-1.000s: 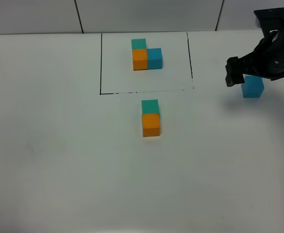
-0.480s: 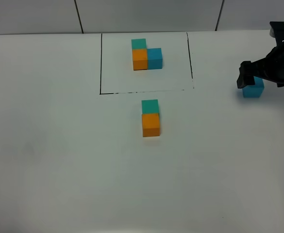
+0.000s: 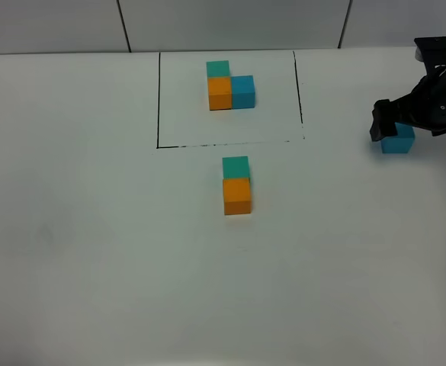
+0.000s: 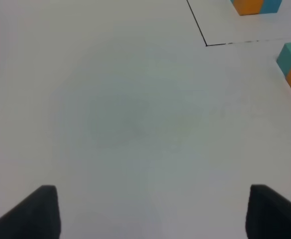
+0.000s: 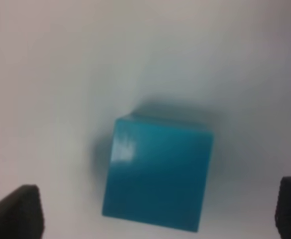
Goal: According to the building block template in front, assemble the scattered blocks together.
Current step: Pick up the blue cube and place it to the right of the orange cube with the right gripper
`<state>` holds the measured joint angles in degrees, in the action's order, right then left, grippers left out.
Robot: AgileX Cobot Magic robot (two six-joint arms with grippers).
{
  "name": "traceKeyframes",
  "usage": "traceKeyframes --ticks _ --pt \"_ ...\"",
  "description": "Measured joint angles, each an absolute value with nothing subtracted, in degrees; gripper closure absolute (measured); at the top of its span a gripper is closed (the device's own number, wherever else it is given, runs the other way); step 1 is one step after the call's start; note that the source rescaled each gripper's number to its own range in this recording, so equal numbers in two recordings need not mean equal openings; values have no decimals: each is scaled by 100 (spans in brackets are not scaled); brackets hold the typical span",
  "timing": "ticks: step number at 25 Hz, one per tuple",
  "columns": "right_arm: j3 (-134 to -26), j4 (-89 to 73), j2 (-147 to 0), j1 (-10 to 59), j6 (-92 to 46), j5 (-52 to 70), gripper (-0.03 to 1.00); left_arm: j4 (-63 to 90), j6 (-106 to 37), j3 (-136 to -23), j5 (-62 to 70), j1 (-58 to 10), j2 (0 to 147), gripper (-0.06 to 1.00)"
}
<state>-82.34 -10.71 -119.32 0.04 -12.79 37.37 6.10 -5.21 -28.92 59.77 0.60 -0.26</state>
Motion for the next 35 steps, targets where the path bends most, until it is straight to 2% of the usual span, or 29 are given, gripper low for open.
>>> traceKeyframes --ticks 18,23,25,28,30,33,35 --pt "-8809 -701 -12642 4 -1033 3908 5 610 -521 -2892 5977 60 -26 26" --pt "-8820 -580 -12691 4 -1015 3904 10 610 -521 -2892 5977 60 -26 26" --pt "-8820 -558 -12692 0 -1015 3904 17 610 -521 -2892 5977 60 -26 26" --pt "-8820 -551 -12697 -13 -1015 3899 35 610 -521 -2892 5977 60 -26 26" --pt "-8820 -551 -12697 -20 -1013 3905 54 610 -521 -2892 5977 60 -26 26" --pt "-8820 -551 -12697 -20 -1008 3955 97 610 -521 -2892 5977 60 -26 26" --pt "-8830 -535 -12692 -20 -1019 4007 95 610 -521 -2892 5977 60 -26 26"
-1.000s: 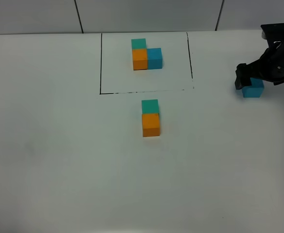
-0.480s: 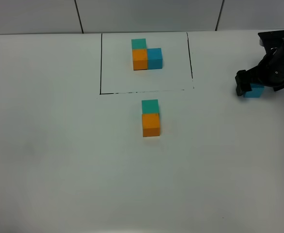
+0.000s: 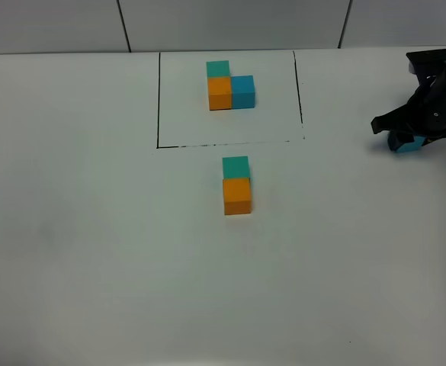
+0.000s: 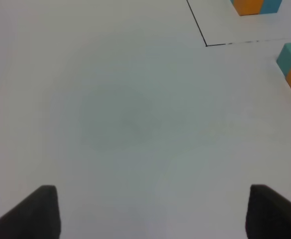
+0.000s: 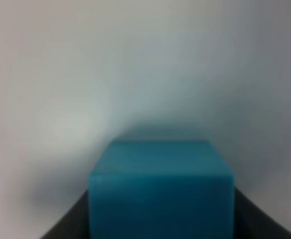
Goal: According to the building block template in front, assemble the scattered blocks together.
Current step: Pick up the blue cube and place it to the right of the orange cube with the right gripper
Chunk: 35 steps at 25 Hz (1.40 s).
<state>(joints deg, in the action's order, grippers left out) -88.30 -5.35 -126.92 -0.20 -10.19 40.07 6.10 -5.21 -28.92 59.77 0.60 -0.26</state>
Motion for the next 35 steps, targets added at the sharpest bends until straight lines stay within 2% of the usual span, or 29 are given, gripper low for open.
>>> traceKeyframes --ticks 4,10,12,20,27,35 --pt "-8830 -353 -12521 115 -1507 4434 95 610 -521 -2892 5977 60 -26 26" --pt "-8830 -273 -12170 803 -3863 6101 95 610 -521 -2892 5977 60 -26 26" --pt "-8830 -311 -12170 1146 -4281 6322 95 610 -521 -2892 5977 60 -26 26" --pt "-8830 -87 -12170 2465 -5188 5738 95 610 -521 -2892 5977 60 -26 26" --pt "-8830 -452 -12301 2701 -5873 5615 95 610 -521 -2892 5977 60 -26 26" --pt "-8830 -544 -12486 2892 -6053 5171 95 610 -521 -2892 5977 60 -26 26"
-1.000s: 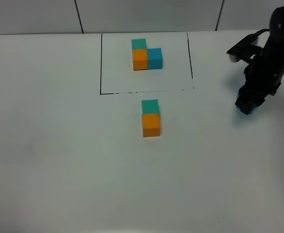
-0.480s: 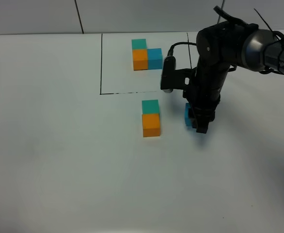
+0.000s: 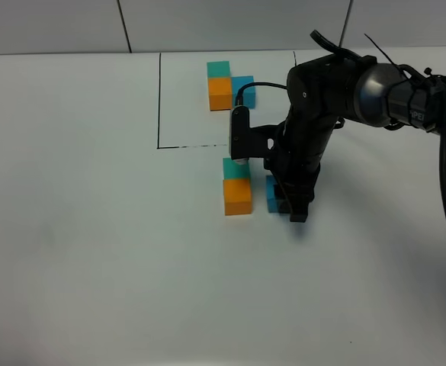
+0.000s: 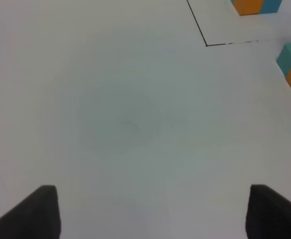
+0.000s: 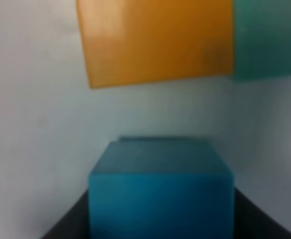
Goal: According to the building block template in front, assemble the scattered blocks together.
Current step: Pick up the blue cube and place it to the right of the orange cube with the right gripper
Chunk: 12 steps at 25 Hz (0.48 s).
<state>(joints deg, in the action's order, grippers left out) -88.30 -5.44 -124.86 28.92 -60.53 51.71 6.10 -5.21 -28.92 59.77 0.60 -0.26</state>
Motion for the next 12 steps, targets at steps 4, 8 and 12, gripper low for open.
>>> traceKeyframes --ticks 4,8,12 --pt "-8830 -619 -12509 2932 -6094 5007 95 610 -521 -2892 5977 60 -26 26" --pt "-8830 -777 -12601 2932 -6111 5008 95 610 -521 -2892 5977 60 -26 26" --pt "-8830 -871 -12685 2939 -6171 5002 95 610 -521 -2892 5977 60 -26 26"
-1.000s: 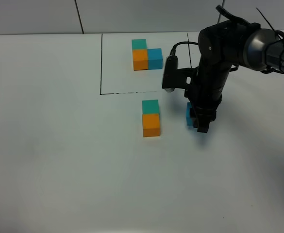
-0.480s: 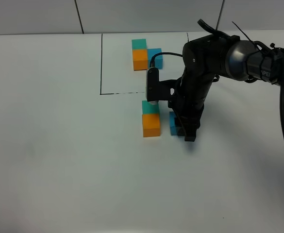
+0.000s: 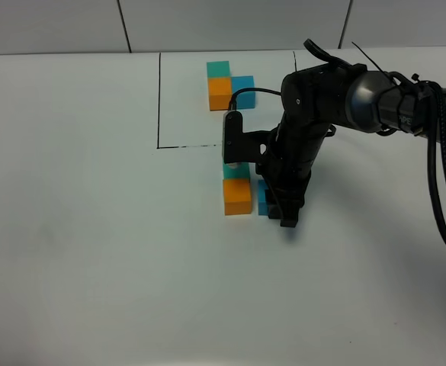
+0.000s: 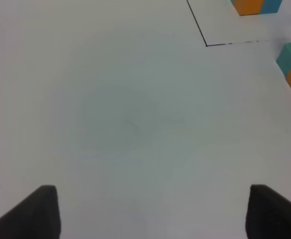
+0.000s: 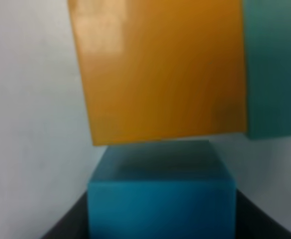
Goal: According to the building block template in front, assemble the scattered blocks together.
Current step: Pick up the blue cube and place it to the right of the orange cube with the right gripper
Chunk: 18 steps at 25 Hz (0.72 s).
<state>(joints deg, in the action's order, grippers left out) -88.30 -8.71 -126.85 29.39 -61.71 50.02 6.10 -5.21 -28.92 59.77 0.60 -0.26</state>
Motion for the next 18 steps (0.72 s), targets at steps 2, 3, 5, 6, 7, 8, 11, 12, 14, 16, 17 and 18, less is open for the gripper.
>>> traceKeyframes --ticks 2,3,5,6,7,8,11,12,14,16,17,18 --pt "-8837 -880 -12695 2952 -6214 4989 95 610 -521 -2892 5977 60 -26 26" --pt "-8843 -880 -12694 2962 -6219 4961 95 610 -521 -2892 5977 60 -26 26" --pt "-8848 -880 -12701 3008 -6220 4900 95 610 -521 -2892 5977 60 -26 26" --pt "-8848 -880 -12702 3021 -6226 4878 95 610 -521 -2892 5977 60 -26 26" --pt "-8848 -880 -12702 3035 -6237 4864 95 610 -521 -2892 5977 60 -26 26" --pt "-8855 -886 -12707 3041 -6238 4851 95 610 -521 -2892 5977 60 -26 26" --pt "-8855 -892 -12707 3048 -6238 4839 95 610 -521 -2892 5977 60 -26 26" --pt "-8855 -886 -12707 3060 -6241 4825 95 610 -521 -2892 5977 60 -26 26" --pt "-8855 -886 -12707 3070 -6241 4777 95 610 -521 -2892 5977 60 -26 26" --pt "-8855 -886 -12707 3074 -6241 4775 95 610 -521 -2892 5977 60 -26 26" --pt "-8855 -886 -12707 3076 -6241 4771 95 610 -521 -2892 5977 60 -26 26" --pt "-8855 -892 -12707 3076 -6241 4771 95 610 -521 -2892 5977 60 -26 26"
